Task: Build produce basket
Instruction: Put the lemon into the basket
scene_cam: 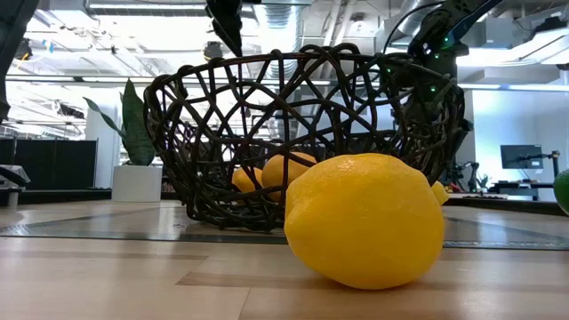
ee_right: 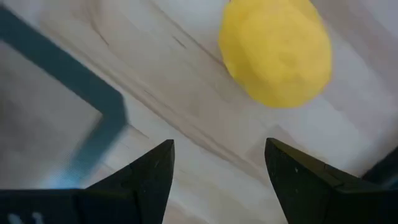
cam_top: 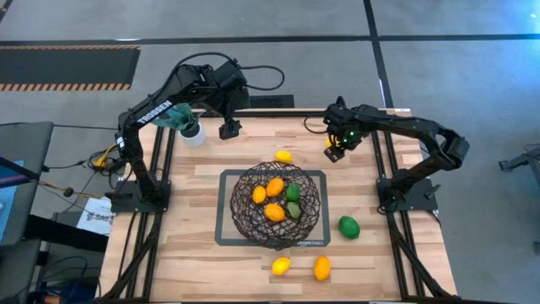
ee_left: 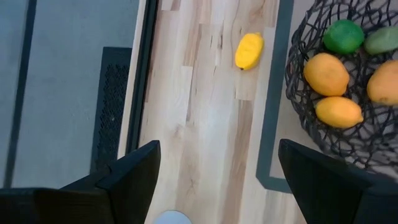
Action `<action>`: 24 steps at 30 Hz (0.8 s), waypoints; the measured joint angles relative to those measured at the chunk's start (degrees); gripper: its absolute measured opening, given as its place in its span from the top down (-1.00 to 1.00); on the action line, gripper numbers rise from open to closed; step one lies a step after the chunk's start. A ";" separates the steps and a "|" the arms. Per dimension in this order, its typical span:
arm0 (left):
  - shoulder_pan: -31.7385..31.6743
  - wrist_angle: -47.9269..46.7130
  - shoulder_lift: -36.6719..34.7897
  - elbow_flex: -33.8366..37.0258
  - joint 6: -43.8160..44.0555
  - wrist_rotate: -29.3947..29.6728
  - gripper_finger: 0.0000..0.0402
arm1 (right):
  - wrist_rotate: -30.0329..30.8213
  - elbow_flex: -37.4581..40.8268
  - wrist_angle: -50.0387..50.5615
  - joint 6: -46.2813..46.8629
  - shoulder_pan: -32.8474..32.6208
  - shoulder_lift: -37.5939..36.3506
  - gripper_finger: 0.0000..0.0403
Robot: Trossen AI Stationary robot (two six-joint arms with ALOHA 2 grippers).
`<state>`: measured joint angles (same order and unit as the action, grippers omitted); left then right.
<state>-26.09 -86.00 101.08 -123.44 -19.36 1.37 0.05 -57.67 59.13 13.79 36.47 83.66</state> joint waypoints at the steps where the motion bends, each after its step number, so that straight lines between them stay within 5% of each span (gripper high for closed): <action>1: 0.00 0.00 0.00 0.00 1.02 0.02 -0.55 | 0.18 0.00 0.28 -2.71 0.42 0.00 -0.34; 10: 0.00 0.00 0.00 0.00 8.32 0.13 -0.55 | 7.58 0.00 -2.45 -15.47 3.13 0.00 -0.34; 19: 0.01 0.00 0.01 0.00 9.22 2.08 -0.55 | 8.22 0.00 -0.60 -14.08 5.36 0.02 -0.34; 24: 0.00 0.00 0.00 0.00 10.04 4.16 -0.55 | 14.92 0.00 0.23 -15.63 3.78 0.02 -0.34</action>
<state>-26.09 -86.00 101.08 -123.44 -9.32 5.53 14.97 -57.67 59.36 -1.84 40.24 83.68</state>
